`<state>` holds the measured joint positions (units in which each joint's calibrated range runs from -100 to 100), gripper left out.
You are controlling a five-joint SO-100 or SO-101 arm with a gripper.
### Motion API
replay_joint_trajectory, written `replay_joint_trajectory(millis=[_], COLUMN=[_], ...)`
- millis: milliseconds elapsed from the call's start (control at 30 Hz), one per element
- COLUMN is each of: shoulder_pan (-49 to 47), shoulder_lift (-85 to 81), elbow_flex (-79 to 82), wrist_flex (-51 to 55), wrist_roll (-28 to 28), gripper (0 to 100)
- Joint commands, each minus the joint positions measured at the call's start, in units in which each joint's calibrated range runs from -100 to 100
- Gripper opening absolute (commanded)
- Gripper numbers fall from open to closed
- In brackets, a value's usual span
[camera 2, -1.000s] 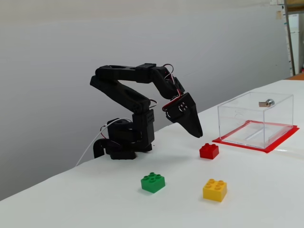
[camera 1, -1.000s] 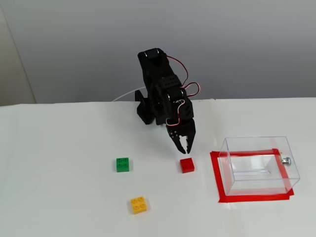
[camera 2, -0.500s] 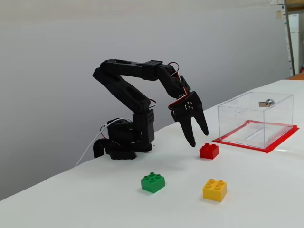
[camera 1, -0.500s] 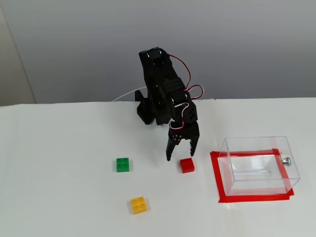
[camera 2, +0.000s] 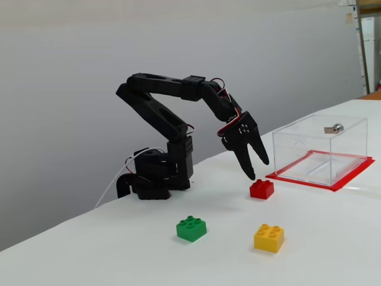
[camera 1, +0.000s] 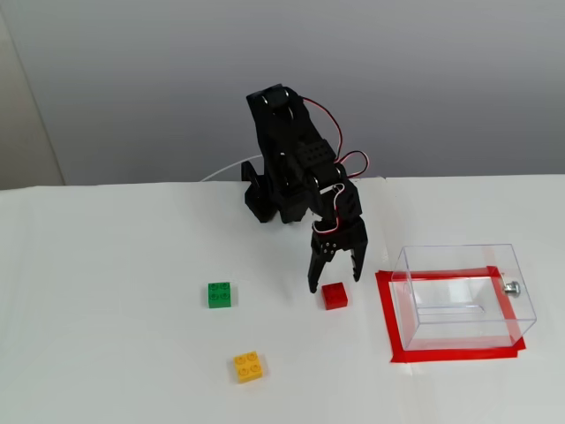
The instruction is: Pick the red lego brick and place it into the transparent box
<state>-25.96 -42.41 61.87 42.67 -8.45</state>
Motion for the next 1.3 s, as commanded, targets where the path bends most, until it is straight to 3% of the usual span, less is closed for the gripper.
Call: replay_joint_trajectory(millis=[0, 633, 1267], shoulder_pan=[-0.62, -0.18, -0.32], shoulder_lift=[3.76, 18.86, 22.85], elbow_flex=[-3.55, -7.89, -7.89], wrist_flex=[-0.81, -4.99, -10.47], wrist_roll=[-0.16, -0.21, -0.16], gripper=[34, 34, 33])
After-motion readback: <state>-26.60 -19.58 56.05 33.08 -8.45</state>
